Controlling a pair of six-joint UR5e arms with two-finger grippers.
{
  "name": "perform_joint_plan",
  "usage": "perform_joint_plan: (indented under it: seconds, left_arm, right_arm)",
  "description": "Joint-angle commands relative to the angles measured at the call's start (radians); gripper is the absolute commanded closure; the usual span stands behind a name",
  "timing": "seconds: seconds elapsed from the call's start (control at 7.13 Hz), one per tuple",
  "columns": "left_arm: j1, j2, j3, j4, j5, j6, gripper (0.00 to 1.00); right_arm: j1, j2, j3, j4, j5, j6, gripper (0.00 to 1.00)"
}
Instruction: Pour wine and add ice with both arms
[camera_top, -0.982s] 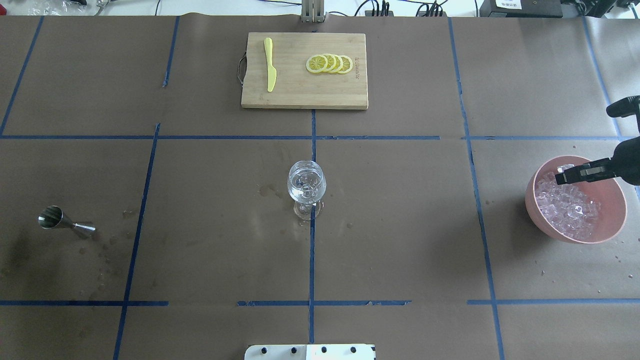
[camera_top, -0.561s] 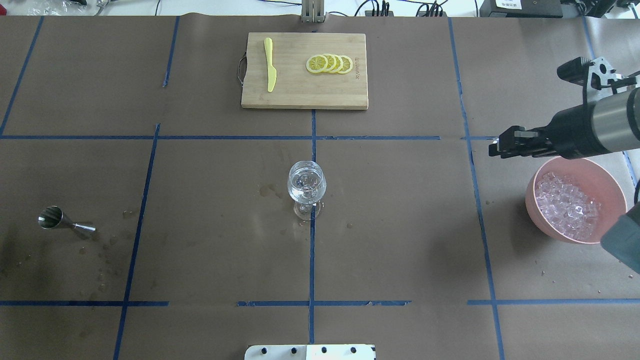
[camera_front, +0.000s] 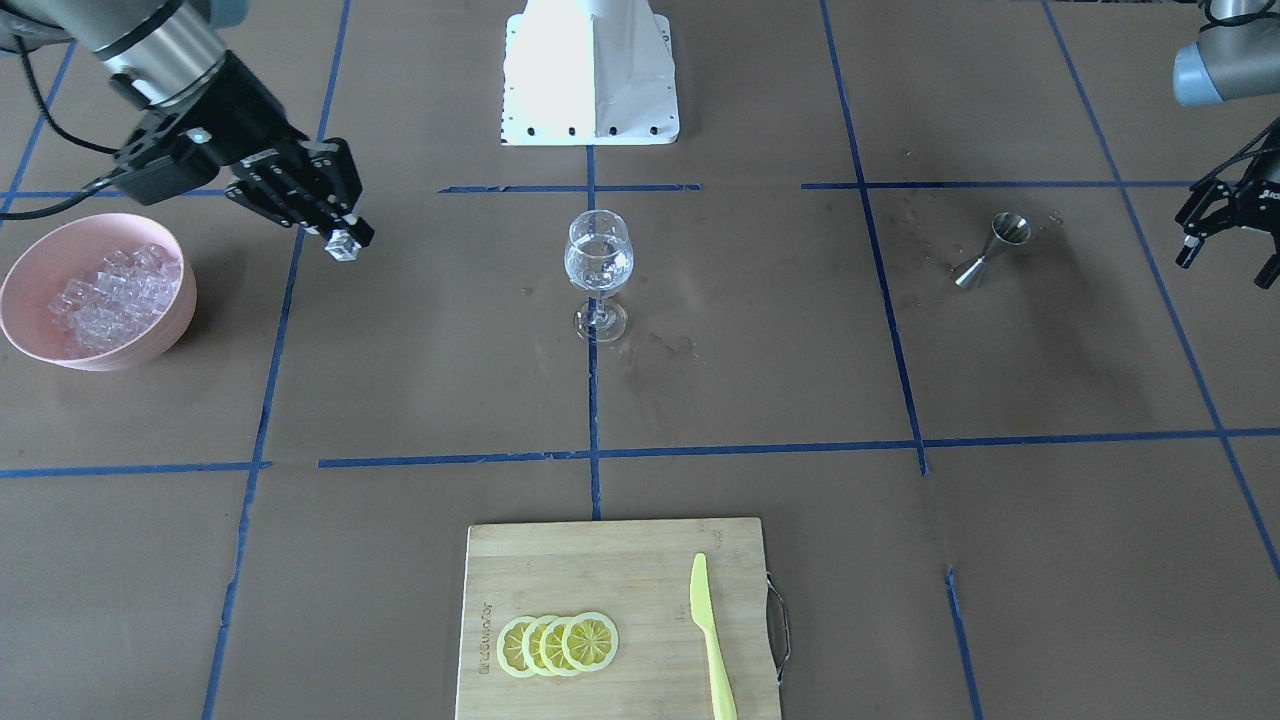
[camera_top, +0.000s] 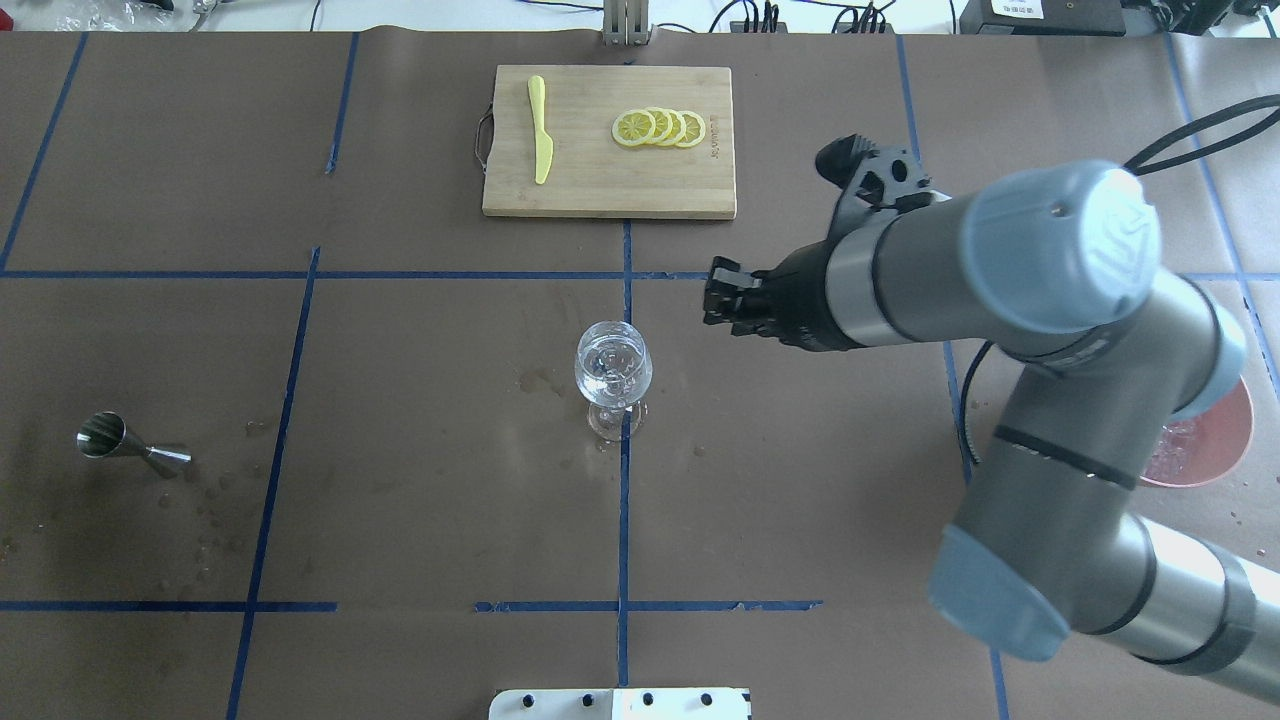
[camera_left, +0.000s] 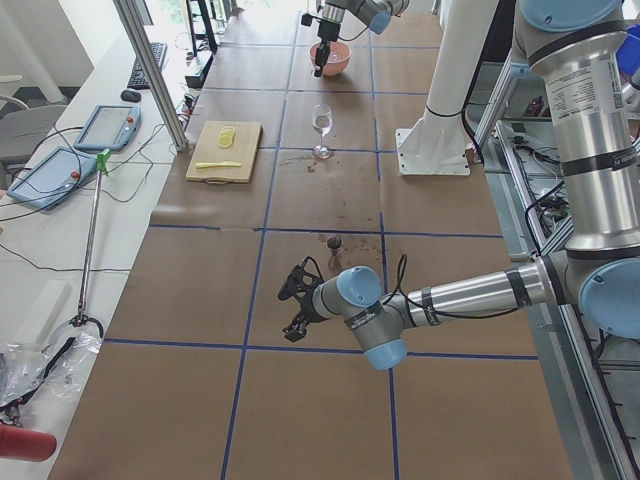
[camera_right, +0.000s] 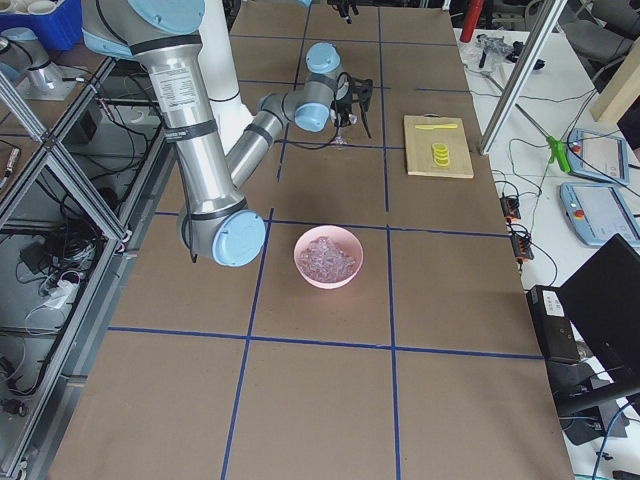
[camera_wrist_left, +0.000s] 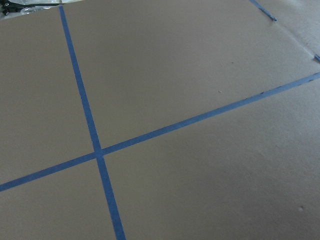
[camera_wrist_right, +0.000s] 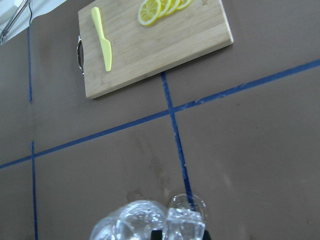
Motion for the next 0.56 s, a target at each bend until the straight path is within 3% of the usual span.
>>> perform_joint_plan:
  seconds: [0.0, 0.28, 0.42]
  left_arm:
    - [-0.012, -0.01, -0.009, 0.027, -0.016, 0.015, 0.0]
    - [-0.014, -0.006, -0.016, 0.024, -0.013, 0.011, 0.0]
    - [-0.014, -0.004, -0.024, 0.022, -0.013, 0.006, 0.0]
  right_arm:
    - [-0.091, 0.197, -0.131, -0.065, -0.133, 0.106, 1.0]
    - [-0.091, 0.195, -0.131, -0.065, -0.133, 0.106, 1.0]
    - [-0.091, 0.19, -0.13, -0.065, -0.135, 0.106, 0.25]
